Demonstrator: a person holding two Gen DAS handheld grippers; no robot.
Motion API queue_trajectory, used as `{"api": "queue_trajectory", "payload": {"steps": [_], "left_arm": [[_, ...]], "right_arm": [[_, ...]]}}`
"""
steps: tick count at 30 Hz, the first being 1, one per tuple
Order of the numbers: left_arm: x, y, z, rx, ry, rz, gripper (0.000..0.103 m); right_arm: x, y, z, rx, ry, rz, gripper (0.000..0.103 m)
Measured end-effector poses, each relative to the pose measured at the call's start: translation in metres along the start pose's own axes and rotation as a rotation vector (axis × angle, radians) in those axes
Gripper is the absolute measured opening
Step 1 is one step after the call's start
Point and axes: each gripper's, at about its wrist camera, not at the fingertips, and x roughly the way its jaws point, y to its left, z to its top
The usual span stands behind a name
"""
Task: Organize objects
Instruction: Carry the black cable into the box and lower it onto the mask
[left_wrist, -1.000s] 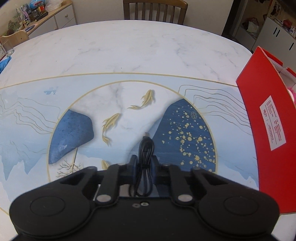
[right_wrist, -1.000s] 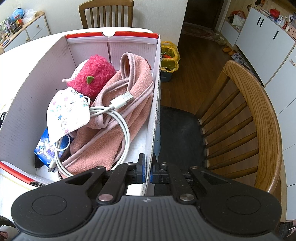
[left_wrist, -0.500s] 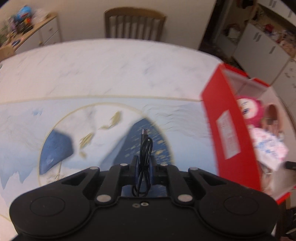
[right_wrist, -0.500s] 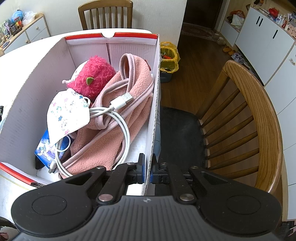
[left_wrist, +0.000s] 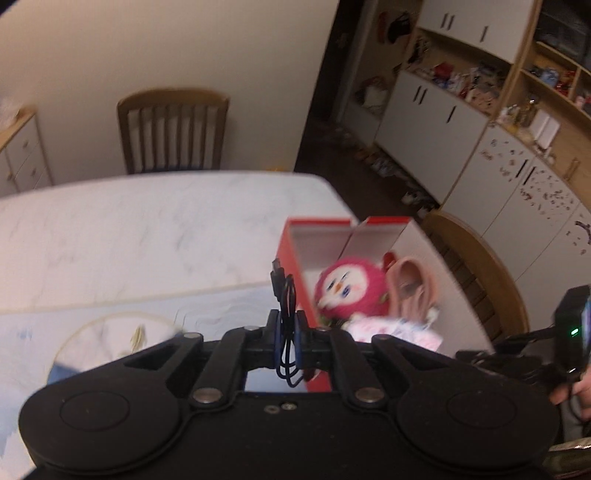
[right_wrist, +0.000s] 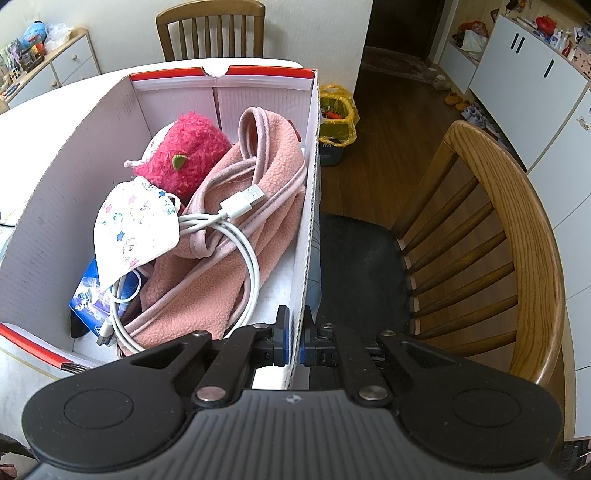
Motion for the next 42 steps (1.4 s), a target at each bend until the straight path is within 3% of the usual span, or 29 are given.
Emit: {"api": "queue_trajectory", "payload": {"steps": [11, 16, 23, 33, 42], "left_arm": [[-0.028, -0.026, 0.03, 0.066, -0.12, -0.061, 0.004], [-0.034, -0.041, 0.035, 0.118, -0.139, -0.107, 0.004], [-0.004, -0.064, 0.026, 0.193, -0.028, -0.156, 0.004], [0.061, -0.088, 0.003, 0.268, 0.138, -0.159, 0.004], [0.111, -0.094, 0.005, 0.266, 0.174, -0.12, 0.004]], "right_arm": [[0.0, 0.0, 0.0, 0.003, -0.001, 0.001, 0.005], [0.0, 0.0, 0.0, 0.003, -0.001, 0.001, 0.005], [0.0, 0.0, 0.0, 0.004, -0.002, 0.003, 0.005], [0.0, 0.001, 0.001, 0.008, -0.003, 0.005, 0.005], [0.0, 0.001, 0.001, 0.009, -0.003, 0.006, 0.005]]}}
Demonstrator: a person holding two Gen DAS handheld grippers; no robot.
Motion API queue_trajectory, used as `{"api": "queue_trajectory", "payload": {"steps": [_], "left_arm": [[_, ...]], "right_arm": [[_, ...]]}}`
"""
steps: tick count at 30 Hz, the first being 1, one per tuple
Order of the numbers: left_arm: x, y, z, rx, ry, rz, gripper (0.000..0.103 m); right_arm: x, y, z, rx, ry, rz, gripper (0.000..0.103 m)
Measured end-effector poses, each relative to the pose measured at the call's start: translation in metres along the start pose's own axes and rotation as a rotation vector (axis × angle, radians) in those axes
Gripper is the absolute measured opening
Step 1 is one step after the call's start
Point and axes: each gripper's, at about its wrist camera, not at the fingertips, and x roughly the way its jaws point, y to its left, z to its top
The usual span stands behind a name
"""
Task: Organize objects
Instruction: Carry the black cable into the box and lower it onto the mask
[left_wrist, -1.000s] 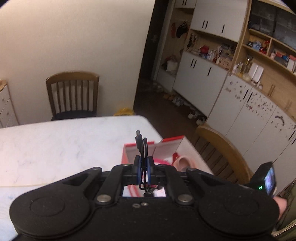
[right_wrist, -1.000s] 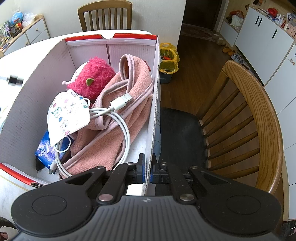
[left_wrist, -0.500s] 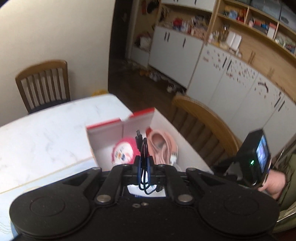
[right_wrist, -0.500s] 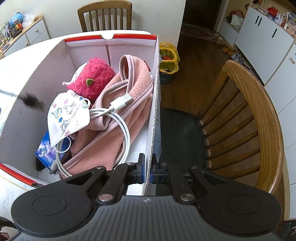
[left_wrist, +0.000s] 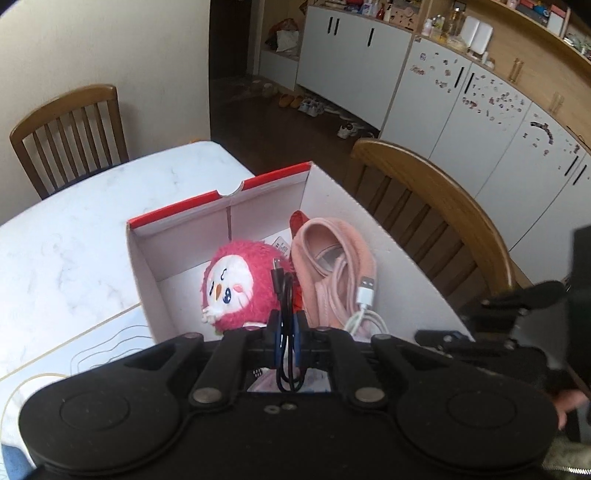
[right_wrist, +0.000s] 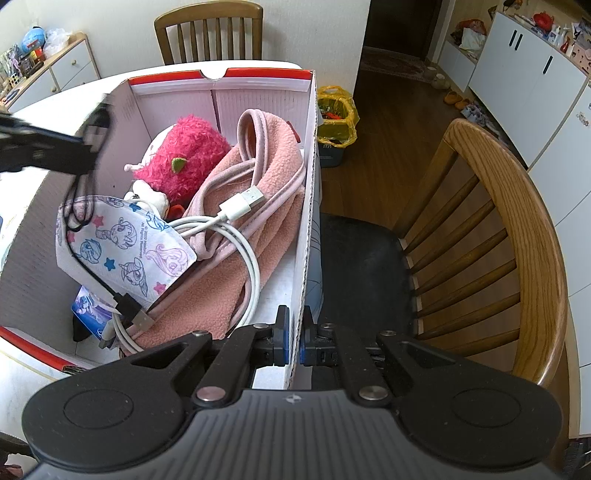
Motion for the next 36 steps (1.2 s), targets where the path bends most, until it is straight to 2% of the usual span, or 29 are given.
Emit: {"api": "queue_trajectory", "payload": {"steps": [17, 22, 25, 36], "left_arm": [[0.049, -0.009, 0.004, 0.034, 0.08, 0.017, 0.004], [0.048, -0.008, 0.002, 0.023, 0.079, 0.024, 0.006], [0.045, -0.008, 0.0, 0.018, 0.074, 0.027, 0.012], [0.023, -0.006, -0.004, -0.011, 0.031, 0.023, 0.02]], "right_arm": [[0.002, 0.0, 0.001, 0.013, -0.003, 0.011, 0.005], [0.001, 0.0, 0.003, 0.015, -0.009, 0.013, 0.005], [-0.001, -0.002, 0.003, 0.015, -0.013, 0.012, 0.005], [-0.02, -0.007, 0.001, 0.027, -0.06, 0.023, 0.005]]}}
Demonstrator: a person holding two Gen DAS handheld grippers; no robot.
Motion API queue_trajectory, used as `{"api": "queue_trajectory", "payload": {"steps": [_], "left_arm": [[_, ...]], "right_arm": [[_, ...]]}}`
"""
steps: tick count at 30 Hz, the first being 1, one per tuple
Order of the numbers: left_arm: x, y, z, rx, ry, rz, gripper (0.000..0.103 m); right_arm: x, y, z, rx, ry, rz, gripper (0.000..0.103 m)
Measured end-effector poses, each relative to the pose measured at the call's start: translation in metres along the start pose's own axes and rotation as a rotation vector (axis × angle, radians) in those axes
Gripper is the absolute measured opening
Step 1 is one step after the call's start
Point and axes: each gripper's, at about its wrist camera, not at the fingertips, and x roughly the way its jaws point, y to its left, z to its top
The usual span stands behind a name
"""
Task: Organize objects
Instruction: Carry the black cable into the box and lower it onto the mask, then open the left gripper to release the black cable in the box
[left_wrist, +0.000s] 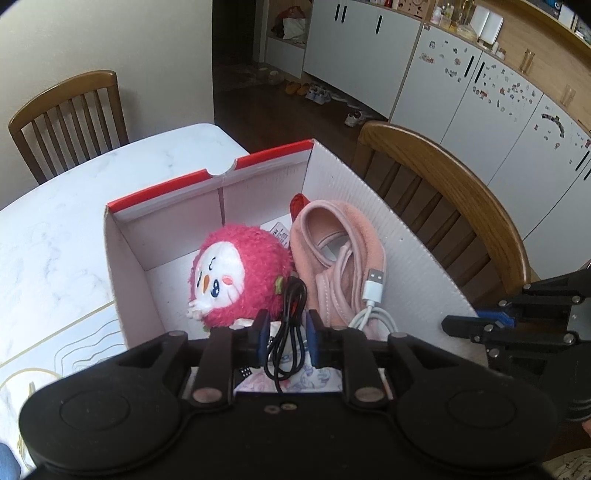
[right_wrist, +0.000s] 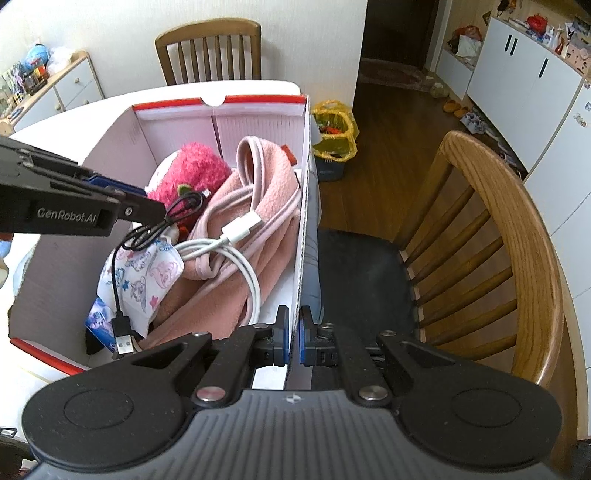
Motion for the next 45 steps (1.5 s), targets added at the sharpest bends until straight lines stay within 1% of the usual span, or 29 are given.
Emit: {"api": "queue_trajectory", "payload": {"steps": [5, 8, 14, 16, 17, 19, 21, 22, 25, 31, 36, 39, 40, 42, 43, 45], "left_arm": [[-0.017, 0.001, -0.004, -0.025, -0.032, -0.008, 0.023], [-0.029, 0.0, -0.006, -0.03, -0.059, -0.006, 0.027], [-0.054, 0.0, -0.012, -0.041, -0.113, 0.006, 0.043], [-0.063, 0.001, -0.015, -0.044, -0.133, 0.017, 0.053], [-0.067, 0.001, -0.017, -0.044, -0.142, 0.027, 0.055], [-0.076, 0.001, -0.02, -0.043, -0.163, 0.036, 0.064], [-0.083, 0.001, -0.023, -0.045, -0.182, 0.039, 0.065], [-0.087, 0.001, -0.025, -0.045, -0.19, 0.043, 0.069], [-0.097, 0.0, -0.031, -0.048, -0.215, 0.048, 0.077], [-0.112, 0.004, -0.044, -0.077, -0.255, 0.022, 0.09], [-0.121, 0.006, -0.055, -0.108, -0.274, 0.018, 0.092], [-0.125, 0.005, -0.062, -0.105, -0.285, 0.029, 0.093], [-0.127, 0.005, -0.064, -0.106, -0.288, 0.029, 0.094], [-0.128, 0.005, -0.068, -0.112, -0.288, 0.024, 0.096], [-0.129, 0.006, -0.071, -0.116, -0.289, 0.025, 0.097], [-0.131, 0.006, -0.076, -0.114, -0.29, 0.03, 0.1]], "right_arm": [[-0.016, 0.001, 0.001, -0.012, -0.046, -0.001, 0.005], [-0.027, 0.002, 0.002, -0.014, -0.075, -0.002, 0.005], [-0.053, 0.006, 0.002, -0.026, -0.153, 0.025, 0.005], [-0.062, 0.01, 0.002, -0.034, -0.179, 0.037, 0.005], [-0.066, 0.012, 0.002, -0.038, -0.191, 0.04, 0.005], [-0.073, 0.016, 0.001, -0.045, -0.221, 0.048, 0.005], [-0.08, 0.02, 0.0, -0.053, -0.246, 0.058, 0.005], [-0.084, 0.021, 0.0, -0.052, -0.26, 0.065, 0.005], [-0.093, 0.025, -0.002, -0.06, -0.3, 0.078, 0.005], [-0.107, 0.034, -0.007, -0.074, -0.353, 0.094, 0.005], [-0.115, 0.043, -0.012, -0.09, -0.379, 0.091, 0.006], [-0.119, 0.048, -0.016, -0.092, -0.39, 0.091, 0.009], [-0.12, 0.049, -0.017, -0.093, -0.394, 0.09, 0.011], [-0.122, 0.051, -0.019, -0.094, -0.401, 0.085, 0.018], [-0.122, 0.052, -0.02, -0.093, -0.405, 0.084, 0.024], [-0.123, 0.054, -0.023, -0.092, -0.41, 0.086, 0.032]]}}
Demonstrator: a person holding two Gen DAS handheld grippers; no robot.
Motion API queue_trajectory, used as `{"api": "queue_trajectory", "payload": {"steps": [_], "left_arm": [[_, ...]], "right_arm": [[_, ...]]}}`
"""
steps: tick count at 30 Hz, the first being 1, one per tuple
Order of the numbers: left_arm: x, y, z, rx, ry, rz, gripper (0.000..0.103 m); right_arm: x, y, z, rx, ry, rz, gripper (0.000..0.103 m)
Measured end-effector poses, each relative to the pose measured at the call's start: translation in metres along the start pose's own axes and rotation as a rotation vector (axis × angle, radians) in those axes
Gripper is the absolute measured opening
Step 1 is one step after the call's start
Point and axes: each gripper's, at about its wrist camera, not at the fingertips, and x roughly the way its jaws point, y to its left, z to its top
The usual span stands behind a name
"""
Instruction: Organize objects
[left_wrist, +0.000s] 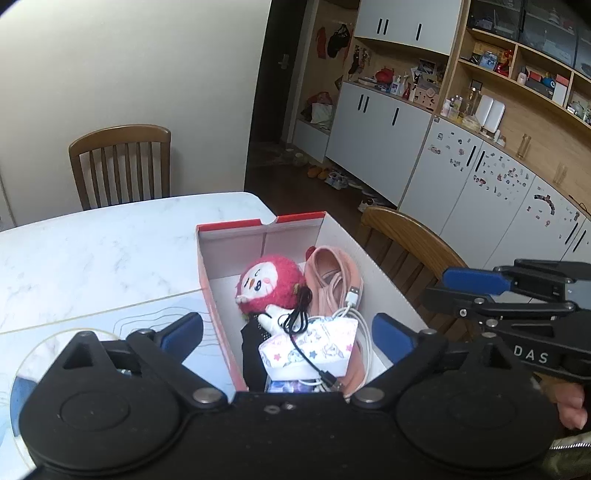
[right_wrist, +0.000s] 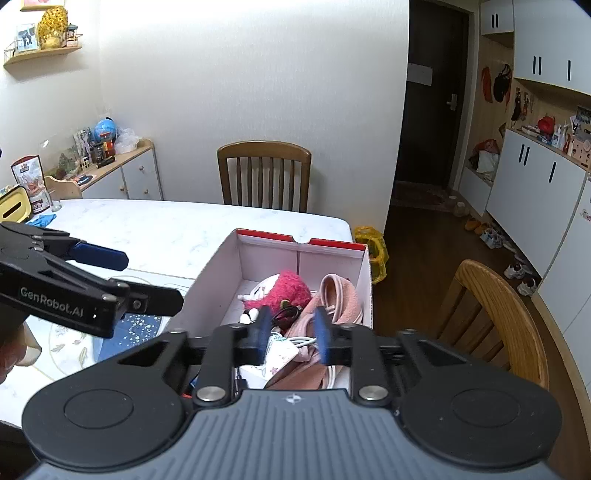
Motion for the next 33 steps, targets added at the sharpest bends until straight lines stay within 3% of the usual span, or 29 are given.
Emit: {"api": "queue_trajectory", "payload": {"steps": [4, 16, 21, 33], "left_arm": [[-0.004, 0.0, -0.007, 0.003, 0.004, 0.001, 0.102], [-0.021, 0.003, -0.02, -0.028, -0.022, 0.047, 0.102], [-0.026, 0.0, -0.022, -0.027, -0.037, 0.057, 0.102], [-0.026, -0.003, -0.028, -0.036, -0.023, 0.009, 0.102]], "right_arm": [[-0.004, 0.005, -0.003, -0.003, -0.012, 0.011, 0.052], [-0.016, 0.017, -0.013, -0.003, -0.027, 0.021, 0.076], [-0.022, 0.02, -0.018, 0.009, -0.045, 0.001, 0.081], [-0.03, 0.02, -0.026, 0.027, -0.045, -0.042, 0.082]]}}
